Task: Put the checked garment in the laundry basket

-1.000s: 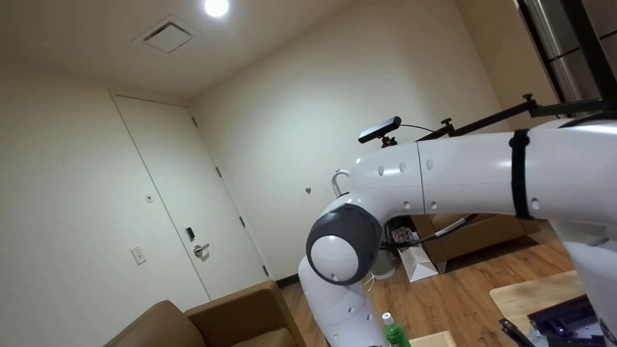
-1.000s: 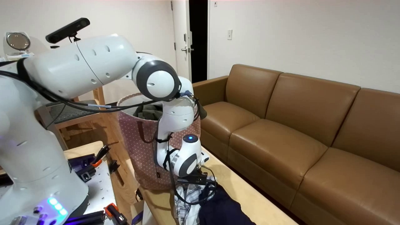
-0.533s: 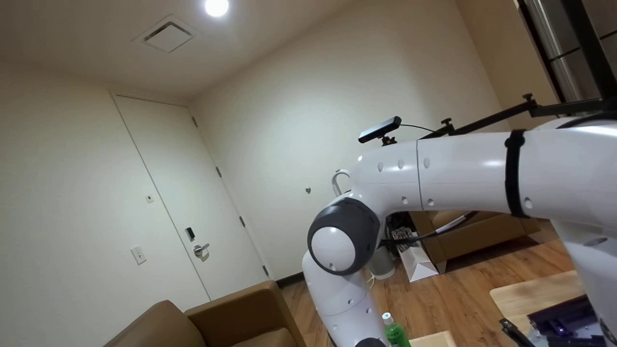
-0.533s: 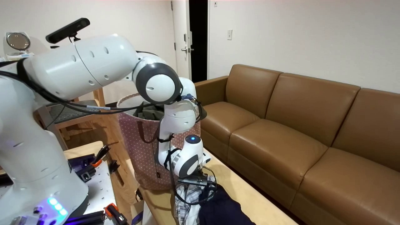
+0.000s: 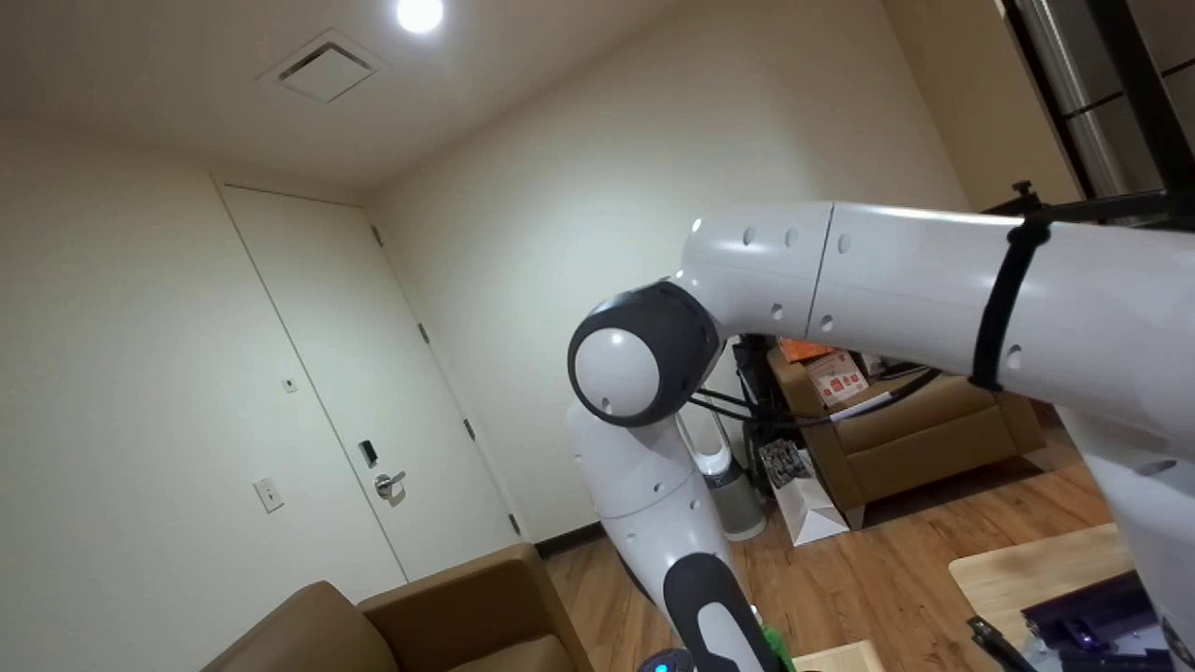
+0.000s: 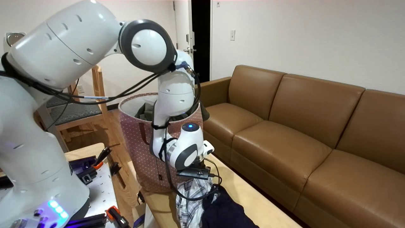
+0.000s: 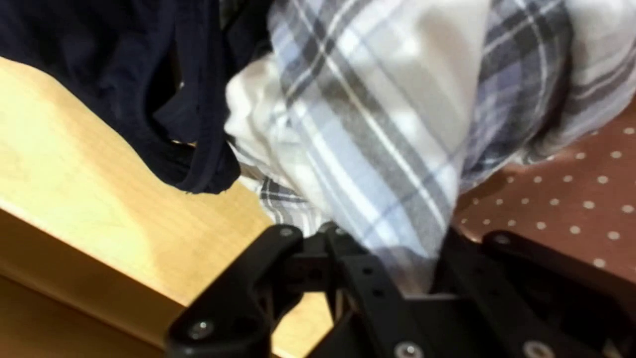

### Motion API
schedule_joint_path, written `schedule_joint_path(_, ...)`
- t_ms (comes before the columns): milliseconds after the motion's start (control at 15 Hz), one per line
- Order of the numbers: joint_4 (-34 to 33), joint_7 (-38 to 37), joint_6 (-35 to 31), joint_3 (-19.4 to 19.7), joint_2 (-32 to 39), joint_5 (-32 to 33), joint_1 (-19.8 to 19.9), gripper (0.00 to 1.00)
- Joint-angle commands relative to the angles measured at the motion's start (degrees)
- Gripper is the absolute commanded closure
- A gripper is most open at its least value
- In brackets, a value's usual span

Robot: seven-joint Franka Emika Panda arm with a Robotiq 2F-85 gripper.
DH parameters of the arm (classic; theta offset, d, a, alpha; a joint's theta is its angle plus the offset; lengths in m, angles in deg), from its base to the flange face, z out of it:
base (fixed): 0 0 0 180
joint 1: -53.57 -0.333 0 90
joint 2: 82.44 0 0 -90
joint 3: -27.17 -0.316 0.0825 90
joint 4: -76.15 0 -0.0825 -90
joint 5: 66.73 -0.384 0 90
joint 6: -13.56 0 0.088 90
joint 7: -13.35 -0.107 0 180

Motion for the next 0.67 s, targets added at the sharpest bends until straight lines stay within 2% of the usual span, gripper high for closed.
schedule_joint_path(0,1.1,0.7,0.1,-0.2,-1.0,-0.7,0.1,0.86)
schedule_joint_path(133,1.9,0.7,0.2,-0.2,-1.6,-0.8,0.1,0.86)
schedule_joint_path(200,1.9,0.7,0.2,-0.2,-1.6,-0.8,0.1,0.96)
schedule_joint_path(400,5.5,0.3,-1.7,0.2,-6.4,-0.6,-0.9,0.96)
schedule_joint_path(533,9.9,-0.7,-5.3,1.9,-12.2,-1.6,-4.2,0.95)
schedule_joint_path(600,12.1,-1.2,-7.6,4.3,-15.1,-3.3,-7.9,0.96)
